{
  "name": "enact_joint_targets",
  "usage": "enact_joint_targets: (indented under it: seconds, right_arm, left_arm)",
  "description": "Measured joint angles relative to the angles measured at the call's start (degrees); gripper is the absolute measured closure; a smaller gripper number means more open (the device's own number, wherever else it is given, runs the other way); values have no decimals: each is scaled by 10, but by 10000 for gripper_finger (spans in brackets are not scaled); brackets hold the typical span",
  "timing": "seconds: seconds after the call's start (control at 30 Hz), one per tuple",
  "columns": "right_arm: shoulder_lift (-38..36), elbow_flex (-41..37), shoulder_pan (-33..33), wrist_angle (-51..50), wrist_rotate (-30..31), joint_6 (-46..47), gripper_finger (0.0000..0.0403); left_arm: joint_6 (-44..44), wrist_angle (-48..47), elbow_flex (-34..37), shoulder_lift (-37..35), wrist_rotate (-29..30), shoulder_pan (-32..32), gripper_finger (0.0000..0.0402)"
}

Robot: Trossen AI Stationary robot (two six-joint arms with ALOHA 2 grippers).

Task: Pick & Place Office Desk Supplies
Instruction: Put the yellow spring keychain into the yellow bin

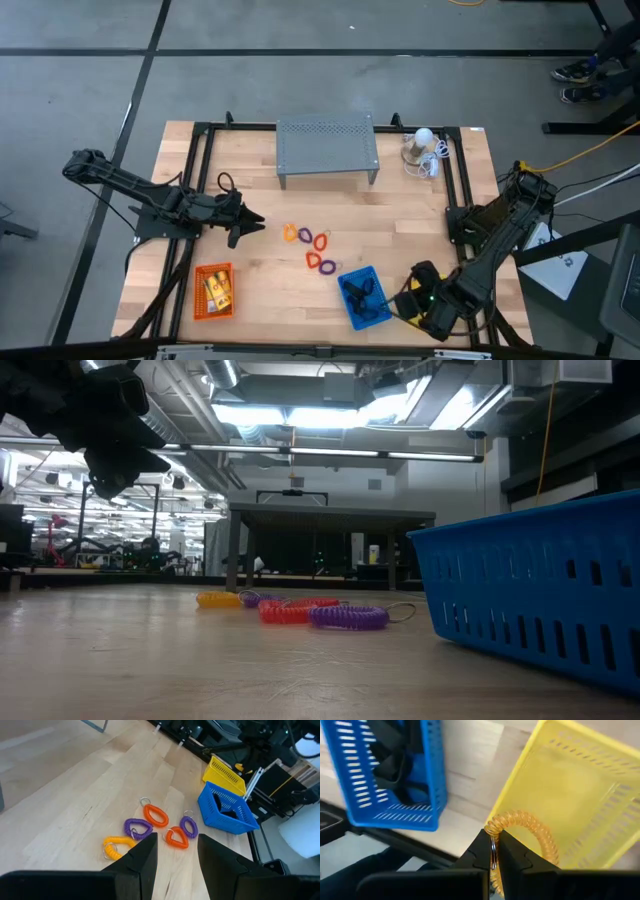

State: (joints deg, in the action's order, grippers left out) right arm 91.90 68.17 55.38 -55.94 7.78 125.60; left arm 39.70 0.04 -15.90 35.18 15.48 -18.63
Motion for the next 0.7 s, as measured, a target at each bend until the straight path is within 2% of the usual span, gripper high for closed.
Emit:
enact_joint_targets:
  seconds: [0.13, 0.27, 0.53, 0.7]
  right_arm:
    - [0, -33, 23, -4, -29, 0, 390]
    - [0, -78, 35, 34, -28, 0, 390]
    - [-1, -165, 37, 191, 16, -3, 390]
    - [-1, -190, 38, 204, 16, -4, 389]
  left_arm:
    - [8, -3, 0, 0, 1, 0, 268]
    - [27, -9, 0, 0, 2, 0, 268]
    - [62, -24, 0, 0, 3, 0, 268]
    - [77, -35, 0, 0, 3, 0, 268]
